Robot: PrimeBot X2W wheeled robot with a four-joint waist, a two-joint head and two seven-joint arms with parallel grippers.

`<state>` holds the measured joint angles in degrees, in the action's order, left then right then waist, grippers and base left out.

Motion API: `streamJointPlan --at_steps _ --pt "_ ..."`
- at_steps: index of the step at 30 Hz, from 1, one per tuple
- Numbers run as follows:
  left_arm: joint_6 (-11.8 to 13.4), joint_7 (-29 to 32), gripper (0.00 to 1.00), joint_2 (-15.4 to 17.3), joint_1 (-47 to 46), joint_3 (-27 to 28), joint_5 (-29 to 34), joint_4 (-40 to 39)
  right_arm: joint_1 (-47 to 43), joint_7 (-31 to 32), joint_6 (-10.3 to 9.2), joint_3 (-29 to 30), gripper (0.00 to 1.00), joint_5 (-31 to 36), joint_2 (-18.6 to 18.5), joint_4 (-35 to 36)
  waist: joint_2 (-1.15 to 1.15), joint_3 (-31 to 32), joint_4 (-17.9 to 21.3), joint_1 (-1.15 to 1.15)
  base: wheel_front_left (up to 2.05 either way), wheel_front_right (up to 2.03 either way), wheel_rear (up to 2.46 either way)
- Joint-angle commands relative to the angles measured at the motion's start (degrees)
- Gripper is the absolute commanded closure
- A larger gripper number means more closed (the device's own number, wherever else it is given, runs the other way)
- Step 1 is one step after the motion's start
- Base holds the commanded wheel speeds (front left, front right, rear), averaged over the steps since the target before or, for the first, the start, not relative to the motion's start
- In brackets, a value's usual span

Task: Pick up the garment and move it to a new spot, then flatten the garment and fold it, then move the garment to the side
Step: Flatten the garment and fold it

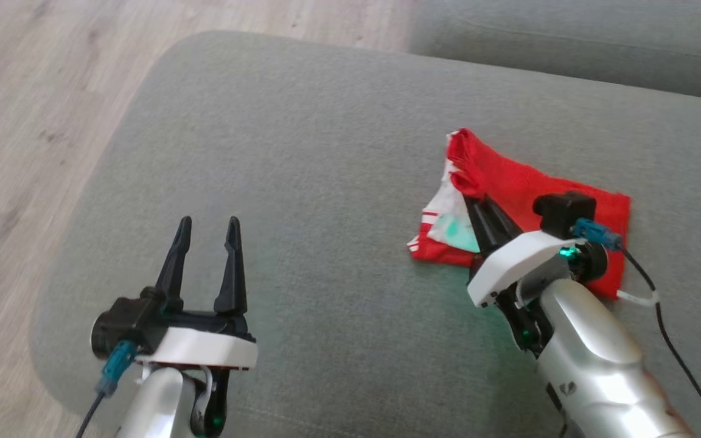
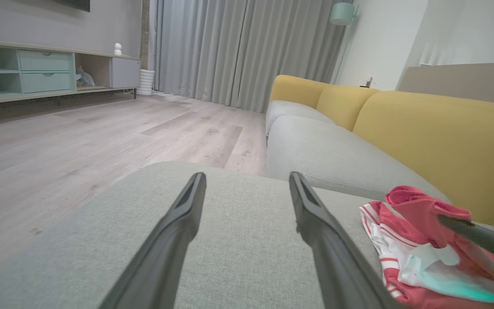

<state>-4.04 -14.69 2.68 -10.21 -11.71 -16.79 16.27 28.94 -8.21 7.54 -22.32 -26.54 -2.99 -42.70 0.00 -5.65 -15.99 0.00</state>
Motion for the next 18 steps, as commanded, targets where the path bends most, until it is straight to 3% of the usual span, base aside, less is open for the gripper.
streamJointPlan --at_steps 1,8,9,15,18 --pt "0.5 -0.3 0.0 0.2 -1.9 0.9 -0.5 -1.9 3.1 -1.9 -0.05 -1.0 1.0 1.5 0.1 -1.0 0.0 -1.3 -1.6 0.0 0.0 0.0 0.0" --pt "1.0 -0.3 0.0 0.2 -2.1 0.4 -1.1 -2.1 4.8 -4.9 -0.05 -2.0 1.0 1.9 0.1 -7.7 0.0 -2.6 -3.0 0.0 0.0 0.0 0.0" --pt "1.0 -0.3 0.0 0.2 -2.1 0.3 -1.1 -2.1 5.0 -5.0 -0.05 -2.6 0.0 1.6 0.1 -8.3 0.0 -2.6 -3.1 0.0 0.0 0.0 0.0" --pt "0.5 -0.3 0.0 0.3 -2.6 0.2 -0.6 -1.3 5.9 -5.4 -0.05 -10.6 0.0 1.6 0.1 -7.5 0.0 -2.6 -1.5 0.0 0.0 0.0 0.0" --pt "0.4 -0.3 0.0 0.3 -2.9 0.3 -0.3 -1.2 6.1 -5.9 -0.05 -11.2 0.0 2.3 0.1 -6.7 0.0 -2.3 -0.8 0.0 0.0 0.0 0.0"
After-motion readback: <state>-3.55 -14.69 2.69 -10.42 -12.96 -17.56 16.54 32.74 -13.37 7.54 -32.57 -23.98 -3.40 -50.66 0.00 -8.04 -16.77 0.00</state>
